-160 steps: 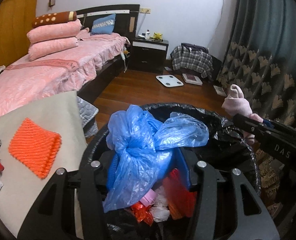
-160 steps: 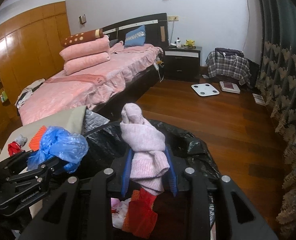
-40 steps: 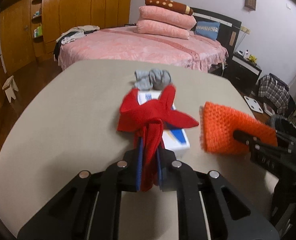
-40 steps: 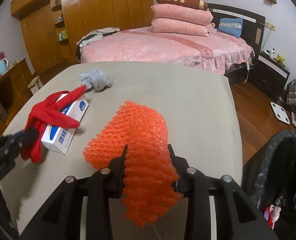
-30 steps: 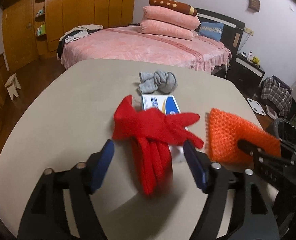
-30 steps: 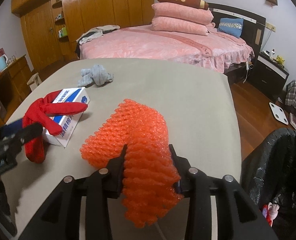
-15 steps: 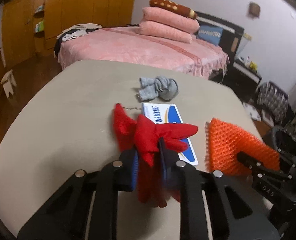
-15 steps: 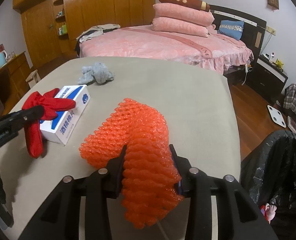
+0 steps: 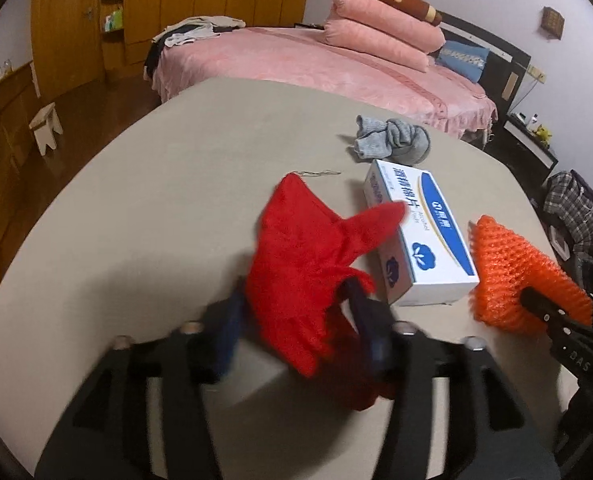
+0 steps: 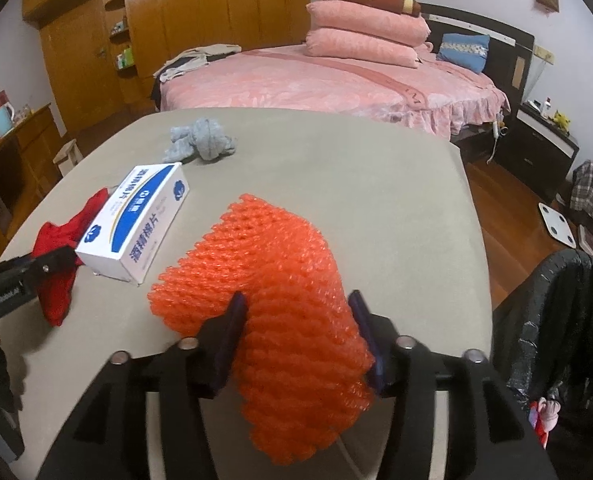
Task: Collect trash
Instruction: 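Grasp the orange foam net with the right tool while the left tool holds the red glove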
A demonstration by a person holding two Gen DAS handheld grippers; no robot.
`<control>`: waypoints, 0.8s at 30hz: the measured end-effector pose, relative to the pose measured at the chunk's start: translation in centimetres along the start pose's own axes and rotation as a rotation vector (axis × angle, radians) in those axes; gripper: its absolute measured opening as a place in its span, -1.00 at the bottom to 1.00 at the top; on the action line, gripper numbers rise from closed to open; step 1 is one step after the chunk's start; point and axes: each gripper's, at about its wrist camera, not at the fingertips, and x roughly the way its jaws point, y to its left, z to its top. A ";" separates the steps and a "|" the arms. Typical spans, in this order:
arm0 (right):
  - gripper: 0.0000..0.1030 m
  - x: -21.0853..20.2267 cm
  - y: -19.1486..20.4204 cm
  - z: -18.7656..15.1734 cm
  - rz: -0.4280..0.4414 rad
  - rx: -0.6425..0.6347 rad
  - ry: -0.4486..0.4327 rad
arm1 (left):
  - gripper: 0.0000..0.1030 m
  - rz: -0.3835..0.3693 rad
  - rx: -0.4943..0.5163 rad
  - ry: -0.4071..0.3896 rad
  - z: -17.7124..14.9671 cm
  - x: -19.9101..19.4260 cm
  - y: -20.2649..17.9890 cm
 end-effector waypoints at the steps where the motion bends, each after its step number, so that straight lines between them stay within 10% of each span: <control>1: 0.17 0.0 -0.1 0.0 -0.003 0.002 0.000 | 0.25 0.001 0.004 -0.001 0.1 0.0 -0.1; 11: 0.46 0.3 0.2 0.4 0.010 -0.027 0.005 | 0.38 0.036 0.079 0.054 0.9 2.0 -0.7; 15: 0.49 0.9 0.3 0.4 0.009 -0.026 0.020 | 0.00 0.032 0.075 0.044 1.2 1.9 -0.5; 24: -0.31 0.3 1.2 0.2 0.105 -0.035 0.022 | -0.72 0.043 0.049 0.026 1.1 1.2 -0.2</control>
